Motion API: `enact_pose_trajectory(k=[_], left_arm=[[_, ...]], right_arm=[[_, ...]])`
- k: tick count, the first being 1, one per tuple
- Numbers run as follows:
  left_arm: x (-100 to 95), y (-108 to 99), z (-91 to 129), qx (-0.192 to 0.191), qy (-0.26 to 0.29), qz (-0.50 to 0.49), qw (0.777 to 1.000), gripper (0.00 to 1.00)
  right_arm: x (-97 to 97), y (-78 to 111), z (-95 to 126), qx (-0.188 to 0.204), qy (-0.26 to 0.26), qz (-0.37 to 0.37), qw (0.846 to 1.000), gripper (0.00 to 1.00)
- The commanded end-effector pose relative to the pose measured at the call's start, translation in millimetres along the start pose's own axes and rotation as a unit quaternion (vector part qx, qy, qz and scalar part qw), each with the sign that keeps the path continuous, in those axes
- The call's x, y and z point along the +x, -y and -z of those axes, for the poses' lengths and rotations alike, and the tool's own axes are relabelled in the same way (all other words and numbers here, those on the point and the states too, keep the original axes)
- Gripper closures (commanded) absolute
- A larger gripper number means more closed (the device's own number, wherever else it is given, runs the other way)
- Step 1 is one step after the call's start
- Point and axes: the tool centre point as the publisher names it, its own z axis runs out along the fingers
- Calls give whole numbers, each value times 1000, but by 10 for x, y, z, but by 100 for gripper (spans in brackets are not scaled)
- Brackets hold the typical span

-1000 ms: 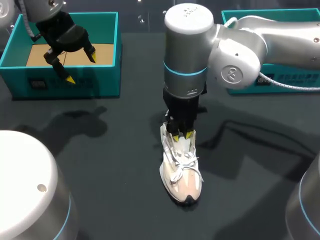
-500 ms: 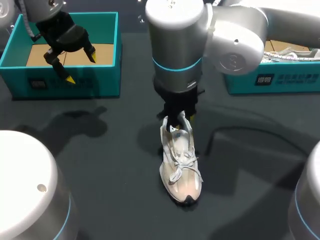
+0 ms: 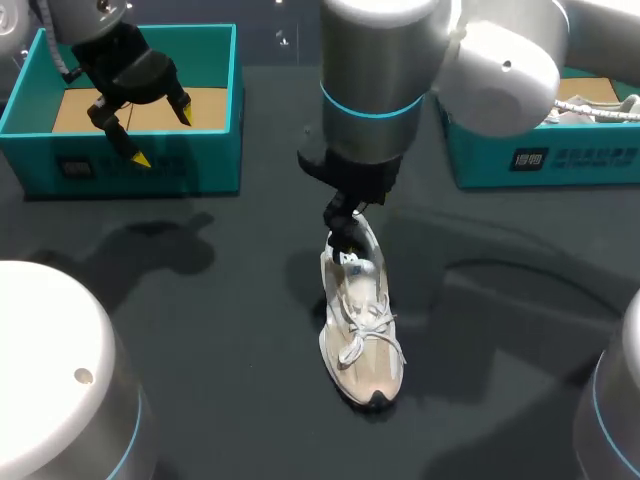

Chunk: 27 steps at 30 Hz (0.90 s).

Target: Take the shoe out of the shoebox, open the shoe tongue, remove and reinsert the insole, then place the shoe into the shoebox

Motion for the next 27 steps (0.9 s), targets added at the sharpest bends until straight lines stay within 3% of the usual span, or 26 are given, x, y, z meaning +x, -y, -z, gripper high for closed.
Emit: enact_pose_trajectory(k=[1, 6, 15, 27], left_arm=[[5, -1, 5, -1, 0, 0, 1000, 0], [5, -1, 5, -1, 0, 0, 1000, 0], [5, -1, 5, -1, 0, 0, 1000, 0], [5, -1, 5, -1, 0, 0, 1000, 0]], right_arm=[[-41, 17, -56, -13, -3, 20, 1000, 0], [-113, -190, -143, 2, 20, 76, 997, 0], [-223, -391, -258, 3, 30, 169, 985, 0], [-404, -443, -551, 10, 27, 264, 964, 0]])
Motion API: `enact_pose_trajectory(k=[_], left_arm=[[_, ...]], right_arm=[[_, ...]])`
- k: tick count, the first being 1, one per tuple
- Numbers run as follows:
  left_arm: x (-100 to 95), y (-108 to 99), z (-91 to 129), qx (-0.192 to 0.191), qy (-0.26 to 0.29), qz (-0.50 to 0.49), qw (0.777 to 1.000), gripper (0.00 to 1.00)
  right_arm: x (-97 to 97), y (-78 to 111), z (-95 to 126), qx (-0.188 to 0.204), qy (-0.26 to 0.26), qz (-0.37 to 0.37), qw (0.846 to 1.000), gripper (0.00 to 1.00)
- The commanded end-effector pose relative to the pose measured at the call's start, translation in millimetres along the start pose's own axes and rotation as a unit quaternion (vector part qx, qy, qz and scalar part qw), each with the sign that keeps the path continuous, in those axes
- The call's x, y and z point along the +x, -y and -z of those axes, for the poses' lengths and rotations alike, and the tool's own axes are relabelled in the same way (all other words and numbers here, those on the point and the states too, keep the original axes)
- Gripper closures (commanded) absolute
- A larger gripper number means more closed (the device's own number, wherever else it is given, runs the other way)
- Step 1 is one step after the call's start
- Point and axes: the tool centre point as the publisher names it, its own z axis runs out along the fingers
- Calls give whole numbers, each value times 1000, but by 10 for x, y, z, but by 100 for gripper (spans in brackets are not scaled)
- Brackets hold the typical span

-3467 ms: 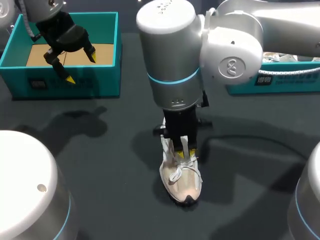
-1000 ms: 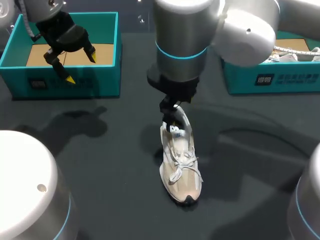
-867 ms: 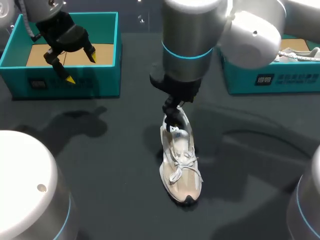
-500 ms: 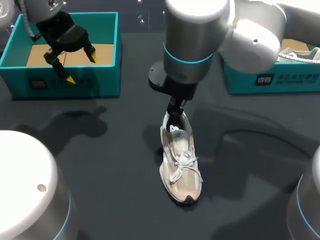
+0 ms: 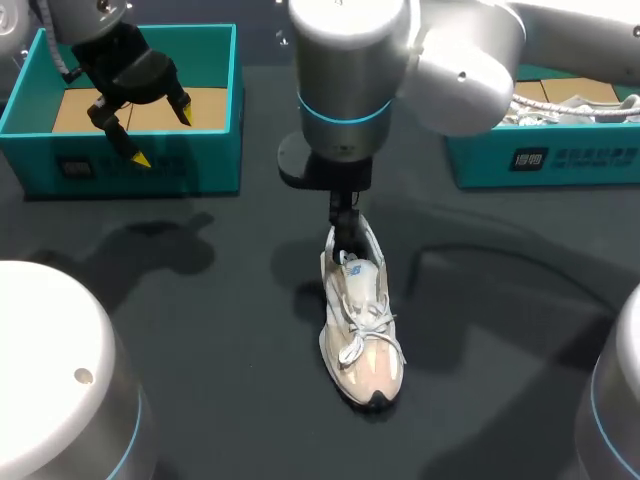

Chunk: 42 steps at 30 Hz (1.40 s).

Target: Take the shoe out of the shoebox, open the shoe tongue, remove and reinsert the insole, then place the shoe into the shoebox

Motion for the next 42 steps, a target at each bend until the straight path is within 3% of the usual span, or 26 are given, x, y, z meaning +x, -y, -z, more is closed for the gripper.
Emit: enact_pose_trajectory(k=[1, 26, 42], left_arm=[[6, -1, 5, -1, 0, 0, 1000, 0], [6, -1, 5, -1, 0, 0, 1000, 0], [6, -1, 5, -1, 0, 0, 1000, 0]], right_arm=[[-54, -12, -150, -4, -6, 18, 1000, 0], [-280, 124, -761, -28, -44, 61, 997, 0], [-253, 82, -1018, -43, -70, 55, 995, 22]])
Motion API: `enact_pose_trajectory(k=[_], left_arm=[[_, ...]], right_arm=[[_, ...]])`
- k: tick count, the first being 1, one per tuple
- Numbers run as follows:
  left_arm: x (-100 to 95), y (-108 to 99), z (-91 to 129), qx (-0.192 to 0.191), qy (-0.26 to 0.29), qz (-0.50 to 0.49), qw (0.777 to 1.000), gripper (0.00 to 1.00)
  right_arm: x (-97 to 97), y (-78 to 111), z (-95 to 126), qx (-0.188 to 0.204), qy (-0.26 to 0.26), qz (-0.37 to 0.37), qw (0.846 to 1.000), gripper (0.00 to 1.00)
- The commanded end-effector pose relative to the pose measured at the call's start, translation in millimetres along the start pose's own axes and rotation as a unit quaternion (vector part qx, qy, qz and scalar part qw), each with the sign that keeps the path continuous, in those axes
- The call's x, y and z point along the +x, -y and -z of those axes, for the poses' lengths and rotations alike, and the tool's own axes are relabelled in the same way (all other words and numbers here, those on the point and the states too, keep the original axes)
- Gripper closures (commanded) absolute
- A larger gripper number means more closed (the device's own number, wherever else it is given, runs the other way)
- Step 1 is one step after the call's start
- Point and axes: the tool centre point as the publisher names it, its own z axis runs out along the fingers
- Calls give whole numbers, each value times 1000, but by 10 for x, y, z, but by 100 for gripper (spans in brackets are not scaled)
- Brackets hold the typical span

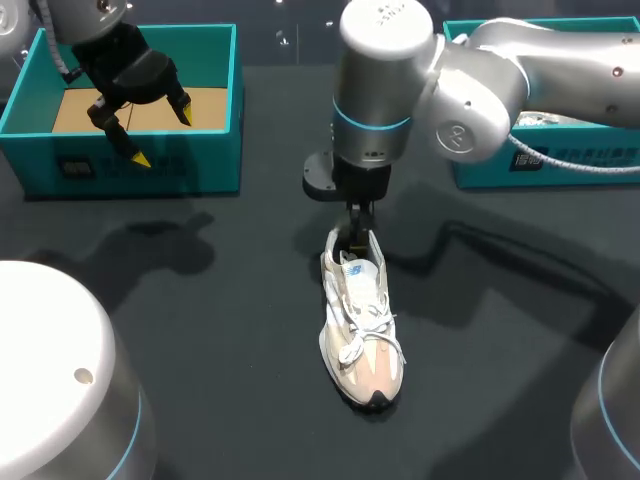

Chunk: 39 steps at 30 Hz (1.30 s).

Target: Take the shoe out of the shoebox, open the shoe tongue, remove and reinsert the insole, then place the shoe into the shoebox

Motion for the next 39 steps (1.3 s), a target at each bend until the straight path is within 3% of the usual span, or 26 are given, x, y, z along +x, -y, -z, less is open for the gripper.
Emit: enact_pose_trajectory(k=[1, 6, 11, 15, 18, 19, 20, 29, 39], left_arm=[[6, -1, 5, -1, 0, 0, 1000, 0], [6, -1, 5, -1, 0, 0, 1000, 0], [6, -1, 5, -1, 0, 0, 1000, 0], [6, -1, 5, -1, 0, 0, 1000, 0], [6, -1, 5, -1, 0, 0, 1000, 0], [6, -1, 5, -1, 0, 0, 1000, 0], [6, -1, 5, -1, 0, 0, 1000, 0], [6, -1, 5, -1, 0, 0, 1000, 0], [6, -1, 5, -1, 0, 0, 1000, 0]], right_arm=[[-23, -32, -67, 1, -5, 0, 1000, 23], [-35, -54, -90, 1, -7, 1, 1000, 27], [-55, -68, -112, 1, -10, 2, 1000, 38], [-60, -67, -134, 1, -13, 0, 1000, 58], [-53, -58, -142, 1, -15, -3, 1000, 84], [-49, -50, -141, 1, -15, -5, 1000, 98], [-44, -41, -137, 2, -15, -6, 1000, 100], [-17, 51, 93, 12, -1, -23, 1000, 100], [-228, 379, 872, 49, 49, -33, 997, 100]])
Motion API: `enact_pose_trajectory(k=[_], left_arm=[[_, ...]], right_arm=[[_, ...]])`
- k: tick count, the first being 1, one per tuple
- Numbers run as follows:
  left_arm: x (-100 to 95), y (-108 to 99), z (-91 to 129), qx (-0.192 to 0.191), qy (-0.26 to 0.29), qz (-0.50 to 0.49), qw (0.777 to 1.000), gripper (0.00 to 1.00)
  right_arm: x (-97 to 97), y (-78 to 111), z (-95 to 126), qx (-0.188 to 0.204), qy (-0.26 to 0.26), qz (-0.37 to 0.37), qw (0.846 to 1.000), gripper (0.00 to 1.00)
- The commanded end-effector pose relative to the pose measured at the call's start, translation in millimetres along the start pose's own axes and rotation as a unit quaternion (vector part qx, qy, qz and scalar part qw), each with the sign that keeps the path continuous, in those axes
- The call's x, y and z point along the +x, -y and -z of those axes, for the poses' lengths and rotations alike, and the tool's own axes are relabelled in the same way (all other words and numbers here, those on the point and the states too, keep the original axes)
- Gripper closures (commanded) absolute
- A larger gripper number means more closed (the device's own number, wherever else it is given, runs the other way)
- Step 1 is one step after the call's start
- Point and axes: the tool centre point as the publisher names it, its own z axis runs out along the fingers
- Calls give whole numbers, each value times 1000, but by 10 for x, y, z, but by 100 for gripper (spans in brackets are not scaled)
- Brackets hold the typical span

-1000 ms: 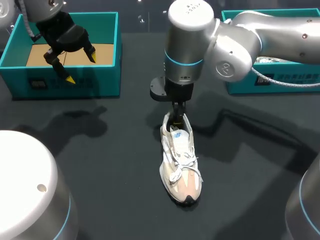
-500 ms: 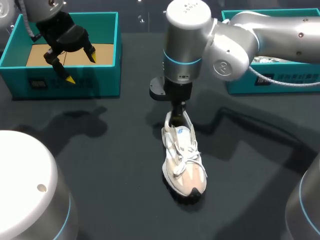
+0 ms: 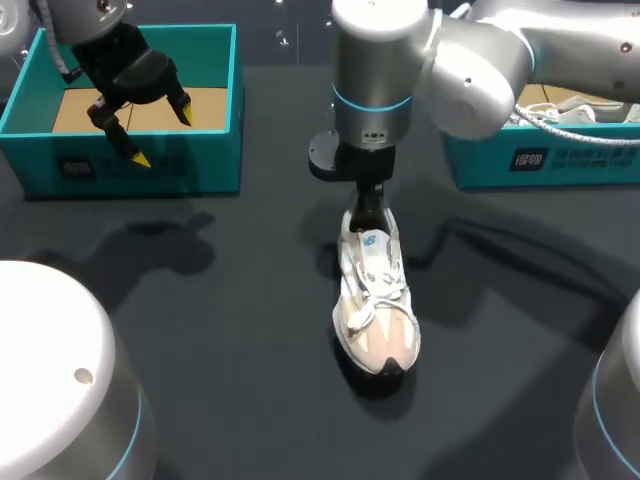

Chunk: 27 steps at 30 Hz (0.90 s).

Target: Take the shoe out of the shoebox, open the shoe tongue, remove and reinsert the insole, then place the shoe into the shoebox

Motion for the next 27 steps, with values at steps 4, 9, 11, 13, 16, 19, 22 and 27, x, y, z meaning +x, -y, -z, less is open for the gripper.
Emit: enact_pose_trajectory(k=[4, 9, 11, 13, 16, 19, 22, 27], left_arm=[[5, -1, 5, -1, 0, 0, 1000, 0], [5, -1, 5, -1, 0, 0, 1000, 0], [5, -1, 5, -1, 0, 0, 1000, 0], [5, -1, 5, -1, 0, 0, 1000, 0], [5, -1, 5, -1, 0, 0, 1000, 0], [5, -1, 5, -1, 0, 0, 1000, 0], [5, -1, 5, -1, 0, 0, 1000, 0], [5, -1, 5, -1, 0, 0, 1000, 0]], right_arm=[[-204, 334, 784, 23, 27, -30, 999, 100], [-204, 334, 784, 23, 27, -30, 999, 100], [-204, 334, 784, 23, 27, -30, 999, 100], [-204, 334, 784, 23, 27, -30, 999, 100], [-204, 334, 784, 23, 27, -30, 999, 100], [-204, 334, 784, 23, 27, -30, 999, 100], [-266, 497, 952, 35, 30, -50, 998, 100], [-452, 827, 1253, 50, 45, -60, 996, 100]])
